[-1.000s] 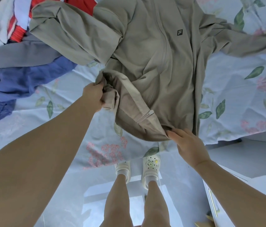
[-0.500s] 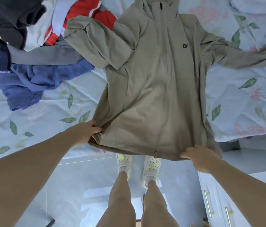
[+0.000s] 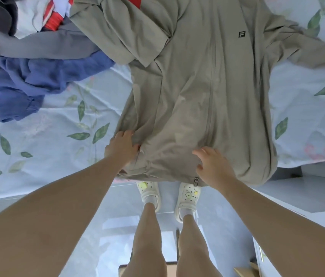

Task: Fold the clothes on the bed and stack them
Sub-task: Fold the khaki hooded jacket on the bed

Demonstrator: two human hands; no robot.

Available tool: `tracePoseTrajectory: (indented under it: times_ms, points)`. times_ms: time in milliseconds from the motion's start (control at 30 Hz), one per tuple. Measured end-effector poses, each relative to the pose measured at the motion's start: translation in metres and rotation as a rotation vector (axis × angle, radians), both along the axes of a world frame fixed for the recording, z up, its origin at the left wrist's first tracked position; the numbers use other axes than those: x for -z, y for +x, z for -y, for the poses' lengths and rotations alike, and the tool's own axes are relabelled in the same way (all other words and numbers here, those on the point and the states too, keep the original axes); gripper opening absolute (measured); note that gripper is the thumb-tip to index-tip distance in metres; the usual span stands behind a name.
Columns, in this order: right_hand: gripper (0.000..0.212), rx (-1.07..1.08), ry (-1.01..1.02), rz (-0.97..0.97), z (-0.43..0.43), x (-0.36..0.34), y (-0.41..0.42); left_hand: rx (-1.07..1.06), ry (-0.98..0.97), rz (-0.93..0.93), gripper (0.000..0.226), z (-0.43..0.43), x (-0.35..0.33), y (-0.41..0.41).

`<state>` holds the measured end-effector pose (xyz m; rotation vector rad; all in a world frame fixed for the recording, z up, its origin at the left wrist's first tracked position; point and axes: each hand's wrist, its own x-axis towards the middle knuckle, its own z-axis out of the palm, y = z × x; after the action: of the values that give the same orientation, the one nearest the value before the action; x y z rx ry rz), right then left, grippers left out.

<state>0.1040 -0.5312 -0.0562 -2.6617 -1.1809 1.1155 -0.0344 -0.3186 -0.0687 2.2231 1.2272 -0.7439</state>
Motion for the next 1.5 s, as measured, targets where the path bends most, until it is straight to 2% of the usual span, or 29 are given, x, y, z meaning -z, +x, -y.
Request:
tracePoseTrajectory:
  times_ms: [67, 133, 233, 300, 367, 433, 500, 567, 633, 667, 800, 1000, 1100, 1167, 1233, 1300, 1367, 1433, 1500]
  points:
    - [0.05, 0.043, 0.02, 0.0, -0.01, 0.005, -0.004, -0.01, 0.048, -0.011, 0.05, 0.001, 0.005, 0.0]
    - [0.051, 0.076, 0.022, 0.001, -0.018, 0.009, -0.007, -0.002, 0.11, 0.001, 0.037, 0.002, 0.011, -0.003]
    - [0.05, 0.096, 0.006, 0.013, -0.027, 0.013, -0.012, -0.029, 0.08, 0.087, 0.021, -0.007, 0.017, -0.009]
    - [0.049, 0.1, -0.014, 0.026, -0.033, 0.012, -0.013, -0.134, 0.063, 0.199, 0.017, -0.021, 0.012, -0.016]
    - [0.049, 0.09, -0.033, 0.044, -0.039, 0.011, -0.015, -0.258, 0.142, 0.299, 0.012, -0.041, 0.005, -0.028]
    - [0.047, 0.072, -0.035, 0.064, -0.048, 0.007, -0.019, -0.346, 0.207, 0.323, 0.009, -0.059, 0.003, -0.044]
    - [0.043, 0.055, -0.009, 0.058, -0.059, 0.004, -0.024, -0.472, 0.128, 0.331, 0.017, -0.066, 0.006, -0.056]
    - [0.04, 0.0, 0.007, 0.021, -0.068, 0.003, -0.033, -0.561, -0.035, 0.302, 0.042, -0.062, 0.008, -0.063]
    - [0.041, -0.059, -0.017, -0.019, -0.075, 0.005, -0.041, -0.493, -0.114, 0.186, 0.06, -0.052, 0.01, -0.068]
    - [0.042, -0.075, -0.039, -0.031, -0.077, 0.007, -0.046, -0.457, -0.14, 0.151, 0.061, -0.048, 0.012, -0.072]
    - [0.044, -0.119, -0.11, -0.015, -0.082, 0.011, -0.055, -0.506, -0.336, 0.154, 0.039, -0.049, 0.012, -0.088]
    - [0.056, -0.363, -0.198, -0.012, -0.087, 0.008, -0.067, -0.426, -0.339, 0.122, 0.047, -0.057, 0.008, -0.096]
    - [0.05, -0.388, -0.192, 0.027, -0.09, 0.014, -0.073, -0.514, -0.345, 0.153, 0.034, -0.049, 0.009, -0.093]
    - [0.04, -0.38, -0.164, 0.026, -0.091, 0.017, -0.075, -0.452, -0.294, 0.134, 0.018, -0.049, 0.011, -0.097]
    - [0.028, -0.421, -0.098, 0.057, -0.093, 0.02, -0.076, -0.346, -0.284, 0.072, 0.012, -0.054, 0.011, -0.101]
    - [0.017, -0.441, -0.078, 0.016, -0.092, 0.02, -0.078, -0.257, -0.292, -0.006, 0.018, -0.06, 0.009, -0.102]
    - [0.005, -0.461, -0.176, -0.107, -0.088, 0.021, -0.078, -0.228, -0.311, -0.069, 0.025, -0.063, 0.008, -0.101]
    - [0.029, -0.484, -0.238, -0.175, -0.087, 0.021, -0.073, -0.232, -0.356, -0.102, 0.041, -0.064, 0.007, -0.097]
    - [0.038, -0.505, -0.289, -0.258, -0.089, 0.019, -0.067, -0.262, -0.4, -0.074, 0.068, -0.064, 0.006, -0.089]
